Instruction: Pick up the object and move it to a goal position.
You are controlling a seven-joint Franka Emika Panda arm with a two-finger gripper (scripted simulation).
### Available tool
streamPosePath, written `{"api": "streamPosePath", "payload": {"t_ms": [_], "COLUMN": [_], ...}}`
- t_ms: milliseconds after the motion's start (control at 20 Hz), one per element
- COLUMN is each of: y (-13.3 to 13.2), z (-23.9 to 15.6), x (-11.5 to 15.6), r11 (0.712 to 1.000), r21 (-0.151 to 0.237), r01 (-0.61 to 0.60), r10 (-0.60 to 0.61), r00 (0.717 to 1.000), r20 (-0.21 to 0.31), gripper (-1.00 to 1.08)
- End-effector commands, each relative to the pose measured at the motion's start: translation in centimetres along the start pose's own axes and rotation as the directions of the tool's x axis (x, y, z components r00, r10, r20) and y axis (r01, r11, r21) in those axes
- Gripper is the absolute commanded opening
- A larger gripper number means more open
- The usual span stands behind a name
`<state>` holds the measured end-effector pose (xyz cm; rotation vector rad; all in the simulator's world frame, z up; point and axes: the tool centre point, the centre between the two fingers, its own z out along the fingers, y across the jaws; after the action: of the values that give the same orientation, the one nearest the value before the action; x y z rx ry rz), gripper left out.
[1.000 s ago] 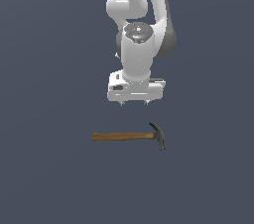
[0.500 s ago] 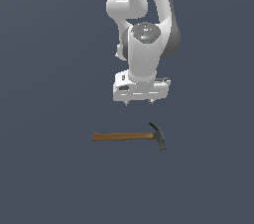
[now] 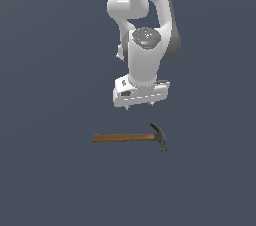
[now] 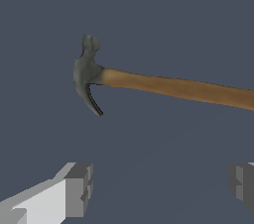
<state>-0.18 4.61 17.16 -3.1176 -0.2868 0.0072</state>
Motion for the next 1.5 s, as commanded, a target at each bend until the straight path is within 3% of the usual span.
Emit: {"api": "streamPosePath", "payload": {"t_ms": [0,350,700,1050,1450], "y": [0.2,0.8,1.5,2.2,3.0], "z": [0.4,1.8,3.4,4.9,6.7], "x": [0.2,1.0,1.7,2.4,3.1], "r11": [0.999,0.974,0.913,0.819,0.676], "r21": [-0.002,-0.009,-0.012,-0.012,-0.010], "r01": [0.049,0.227,0.408,0.574,0.737], "r10": [-0.049,-0.227,-0.408,-0.574,-0.737], "r00": [0.999,0.974,0.913,0.819,0.676], "r20": [0.001,0.005,0.010,0.014,0.016], "gripper": [1.00,1.00,1.00,1.00,1.00]}}
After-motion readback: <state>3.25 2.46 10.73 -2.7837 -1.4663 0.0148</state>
